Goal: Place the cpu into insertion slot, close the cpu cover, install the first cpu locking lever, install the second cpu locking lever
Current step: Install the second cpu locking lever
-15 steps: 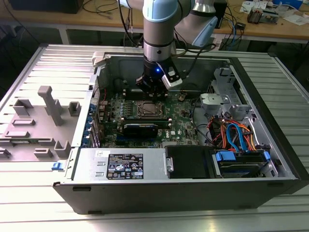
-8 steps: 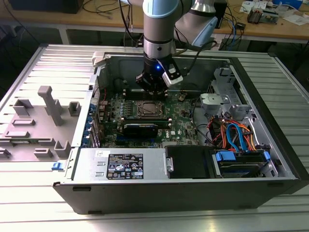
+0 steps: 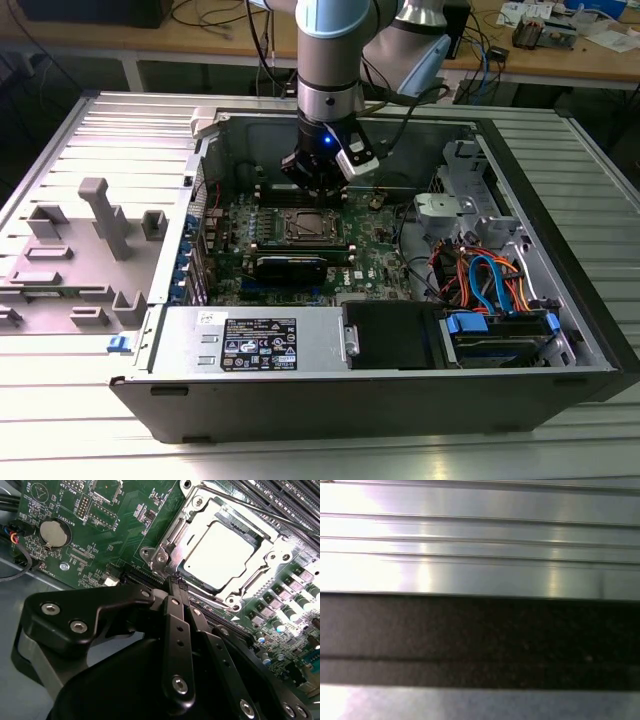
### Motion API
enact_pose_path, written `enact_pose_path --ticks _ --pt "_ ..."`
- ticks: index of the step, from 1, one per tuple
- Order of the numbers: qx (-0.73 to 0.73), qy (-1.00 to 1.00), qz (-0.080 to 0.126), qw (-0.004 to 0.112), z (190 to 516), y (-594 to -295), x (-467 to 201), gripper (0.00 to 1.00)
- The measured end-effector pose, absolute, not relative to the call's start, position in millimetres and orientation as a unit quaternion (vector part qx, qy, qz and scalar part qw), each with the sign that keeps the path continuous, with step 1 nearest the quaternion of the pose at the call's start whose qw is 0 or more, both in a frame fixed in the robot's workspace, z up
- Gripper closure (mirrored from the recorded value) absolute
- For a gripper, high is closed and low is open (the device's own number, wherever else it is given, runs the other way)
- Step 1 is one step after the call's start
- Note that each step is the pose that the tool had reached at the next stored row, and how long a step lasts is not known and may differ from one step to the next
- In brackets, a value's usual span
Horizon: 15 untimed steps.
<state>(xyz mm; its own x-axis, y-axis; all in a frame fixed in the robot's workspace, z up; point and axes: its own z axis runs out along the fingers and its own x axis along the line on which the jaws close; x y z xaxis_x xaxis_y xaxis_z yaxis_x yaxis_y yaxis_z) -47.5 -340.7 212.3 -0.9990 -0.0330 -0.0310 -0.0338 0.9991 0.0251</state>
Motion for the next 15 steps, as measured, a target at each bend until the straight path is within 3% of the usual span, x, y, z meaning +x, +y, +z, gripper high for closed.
enact_pose_path --ticks 15 --pt "-0.017 1.0 0.013 0.015 212.3 -349.3 -47.6 0.89"
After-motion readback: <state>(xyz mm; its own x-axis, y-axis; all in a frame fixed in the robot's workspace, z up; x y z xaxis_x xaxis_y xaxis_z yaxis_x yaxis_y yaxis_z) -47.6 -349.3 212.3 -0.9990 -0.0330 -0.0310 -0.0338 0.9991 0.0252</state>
